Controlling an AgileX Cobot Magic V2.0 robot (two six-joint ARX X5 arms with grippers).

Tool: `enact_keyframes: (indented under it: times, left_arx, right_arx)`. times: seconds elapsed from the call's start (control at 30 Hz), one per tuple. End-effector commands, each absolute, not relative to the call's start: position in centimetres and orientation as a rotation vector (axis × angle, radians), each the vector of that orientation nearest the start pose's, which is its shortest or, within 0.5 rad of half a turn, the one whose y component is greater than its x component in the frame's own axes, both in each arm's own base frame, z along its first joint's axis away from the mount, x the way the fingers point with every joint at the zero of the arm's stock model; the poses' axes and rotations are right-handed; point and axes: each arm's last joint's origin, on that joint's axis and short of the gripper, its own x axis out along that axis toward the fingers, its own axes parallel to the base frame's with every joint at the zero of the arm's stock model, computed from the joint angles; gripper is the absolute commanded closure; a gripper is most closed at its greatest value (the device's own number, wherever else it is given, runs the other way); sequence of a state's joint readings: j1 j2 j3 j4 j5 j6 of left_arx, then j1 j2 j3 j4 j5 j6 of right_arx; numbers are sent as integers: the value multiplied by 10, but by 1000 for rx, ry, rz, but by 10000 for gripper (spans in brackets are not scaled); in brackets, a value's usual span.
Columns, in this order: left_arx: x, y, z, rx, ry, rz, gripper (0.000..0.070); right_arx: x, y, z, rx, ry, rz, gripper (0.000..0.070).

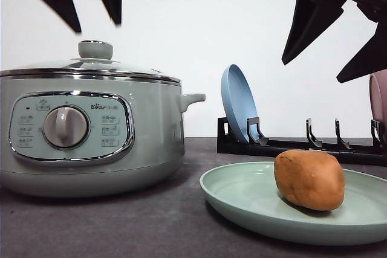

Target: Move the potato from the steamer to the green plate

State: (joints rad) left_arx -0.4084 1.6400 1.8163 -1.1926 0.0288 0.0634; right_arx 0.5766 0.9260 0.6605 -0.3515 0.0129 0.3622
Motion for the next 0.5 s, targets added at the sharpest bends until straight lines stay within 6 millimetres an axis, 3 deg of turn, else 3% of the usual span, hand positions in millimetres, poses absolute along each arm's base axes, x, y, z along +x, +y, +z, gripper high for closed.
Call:
enact_keyframes:
  times: [0.0, 0.3, 0.4, 0.47]
  left_arx:
    - [285, -126, 406, 235, 925, -437, 146]
    - [245, -110, 437, 219, 849, -449, 183]
    - [233, -107, 442, 210, 857, -460, 345]
    - [228, -106, 444, 203, 861, -479, 520]
  right_arx:
    - [162, 107, 257, 152, 672, 457, 147]
    - [161, 110, 257, 176, 702, 554, 149]
    - [159, 111, 257, 177, 717, 602, 152]
    - [159, 111, 256, 178, 731, 625, 201]
